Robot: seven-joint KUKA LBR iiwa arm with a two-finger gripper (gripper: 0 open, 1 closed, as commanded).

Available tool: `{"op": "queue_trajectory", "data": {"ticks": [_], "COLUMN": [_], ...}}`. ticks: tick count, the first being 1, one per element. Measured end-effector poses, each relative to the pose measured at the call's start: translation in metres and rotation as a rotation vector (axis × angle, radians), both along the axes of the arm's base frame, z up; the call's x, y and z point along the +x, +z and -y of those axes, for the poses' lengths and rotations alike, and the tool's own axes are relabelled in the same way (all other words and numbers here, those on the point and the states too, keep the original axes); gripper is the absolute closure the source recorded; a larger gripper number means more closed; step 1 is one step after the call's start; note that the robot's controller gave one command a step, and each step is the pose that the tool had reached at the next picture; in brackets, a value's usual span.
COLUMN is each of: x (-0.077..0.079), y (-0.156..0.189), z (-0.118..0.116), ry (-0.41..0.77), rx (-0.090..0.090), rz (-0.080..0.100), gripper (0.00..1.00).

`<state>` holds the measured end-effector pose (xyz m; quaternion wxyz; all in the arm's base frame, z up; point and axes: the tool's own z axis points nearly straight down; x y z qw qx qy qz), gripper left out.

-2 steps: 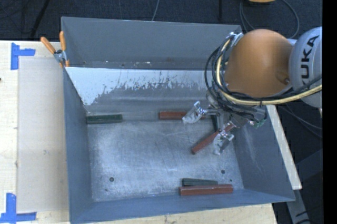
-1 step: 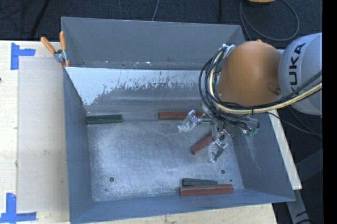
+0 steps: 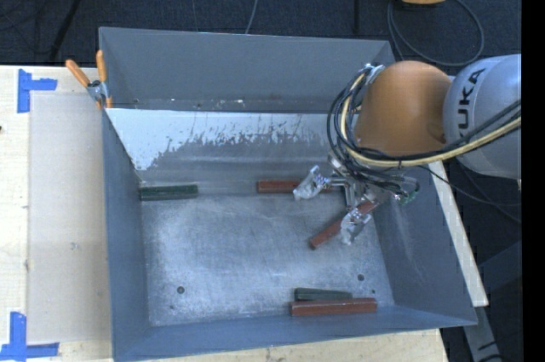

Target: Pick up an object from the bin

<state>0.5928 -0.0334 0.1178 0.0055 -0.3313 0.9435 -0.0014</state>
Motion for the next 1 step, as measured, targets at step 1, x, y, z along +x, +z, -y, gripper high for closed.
{"op": "queue_trajectory", "data": {"ticks": [1], "x": [-0.0261], "y": [-0.0421], "z": [-0.0073], "ry": [0.077], "rx": [0.0], "rz": [0.0], "gripper": [1.0]}}
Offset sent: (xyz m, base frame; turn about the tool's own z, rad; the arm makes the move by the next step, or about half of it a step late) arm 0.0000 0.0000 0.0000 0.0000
